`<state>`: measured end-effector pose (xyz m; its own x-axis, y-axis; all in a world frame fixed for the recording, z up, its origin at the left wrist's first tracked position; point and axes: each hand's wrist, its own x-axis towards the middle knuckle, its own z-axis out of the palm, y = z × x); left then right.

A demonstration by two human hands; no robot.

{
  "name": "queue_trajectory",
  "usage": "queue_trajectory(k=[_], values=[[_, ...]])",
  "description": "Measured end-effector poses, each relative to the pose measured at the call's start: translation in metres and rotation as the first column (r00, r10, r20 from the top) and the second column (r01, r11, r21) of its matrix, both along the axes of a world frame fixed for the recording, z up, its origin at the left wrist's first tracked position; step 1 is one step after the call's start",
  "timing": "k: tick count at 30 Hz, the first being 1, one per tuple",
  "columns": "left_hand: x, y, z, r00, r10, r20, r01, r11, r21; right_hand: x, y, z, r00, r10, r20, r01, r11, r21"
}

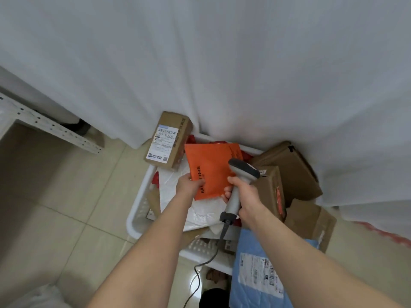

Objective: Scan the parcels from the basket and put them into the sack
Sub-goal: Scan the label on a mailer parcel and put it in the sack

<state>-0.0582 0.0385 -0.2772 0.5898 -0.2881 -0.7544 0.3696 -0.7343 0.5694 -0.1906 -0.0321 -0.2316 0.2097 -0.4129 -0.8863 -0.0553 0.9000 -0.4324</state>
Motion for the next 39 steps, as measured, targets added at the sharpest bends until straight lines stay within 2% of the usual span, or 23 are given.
queue_trajectory(k=[5,7,10,12,15,16,17,21,24,26,28,30,32,35,39], values=[[0.007,-0.001,0.079,0.986,0.031,0.165,-0.007,0.990,-0.143,0.001,-0.001,0.053,0.994,-0.108,0.035,0.108,0.994,0.012],[0.015,0.004,0.120,0.963,-0.002,0.269,0.056,0.980,-0.191,0.003,-0.003,0.086,0.983,-0.180,0.032,0.180,0.984,0.015],[0.028,0.018,0.177,0.852,-0.165,0.497,0.266,0.954,-0.139,0.004,-0.007,0.141,0.972,-0.233,-0.013,0.233,0.972,-0.008],[0.029,0.025,0.214,0.768,-0.246,0.591,0.361,0.929,-0.083,0.004,-0.006,0.176,0.973,-0.225,-0.046,0.224,0.974,-0.035],[0.021,0.035,0.267,0.641,-0.314,0.700,0.449,0.893,-0.010,0.009,0.003,0.219,0.991,-0.083,-0.108,0.073,0.993,-0.090],[0.018,0.039,0.284,0.623,-0.331,0.708,0.458,0.889,0.013,0.010,0.005,0.232,0.990,-0.048,-0.134,0.032,0.992,-0.120],[0.017,0.045,0.300,0.640,-0.327,0.696,0.447,0.894,0.009,0.011,0.008,0.245,0.988,-0.033,-0.152,0.010,0.989,-0.150],[0.029,0.068,0.352,0.882,-0.085,0.464,0.167,0.976,-0.138,0.009,0.016,0.288,0.988,0.000,-0.153,-0.040,0.965,-0.261],[0.035,0.080,0.378,0.970,-0.034,0.242,0.062,0.992,-0.106,0.008,0.021,0.313,0.996,0.059,-0.063,-0.078,0.935,-0.345],[0.039,0.089,0.386,0.966,-0.144,0.215,0.140,0.990,0.030,0.009,0.029,0.331,0.995,0.099,0.005,-0.089,0.919,-0.384],[0.039,0.097,0.394,0.969,-0.185,0.161,0.175,0.982,0.073,0.010,0.039,0.346,0.991,0.121,0.051,-0.089,0.902,-0.422],[0.038,0.104,0.404,0.994,-0.092,0.064,0.093,0.996,-0.012,0.011,0.047,0.357,0.987,0.151,0.056,-0.108,0.881,-0.461],[0.036,0.114,0.412,0.999,0.051,-0.011,-0.052,0.985,-0.165,0.010,0.057,0.365,0.983,0.180,0.023,-0.145,0.856,-0.495],[0.039,0.128,0.420,0.983,0.180,0.023,-0.167,0.947,-0.274,0.009,0.076,0.379,0.988,0.155,0.006,-0.131,0.852,-0.507],[0.046,0.146,0.422,0.959,0.273,0.080,-0.235,0.917,-0.322,0.014,0.098,0.397,0.969,0.213,0.127,-0.142,0.898,-0.417]])
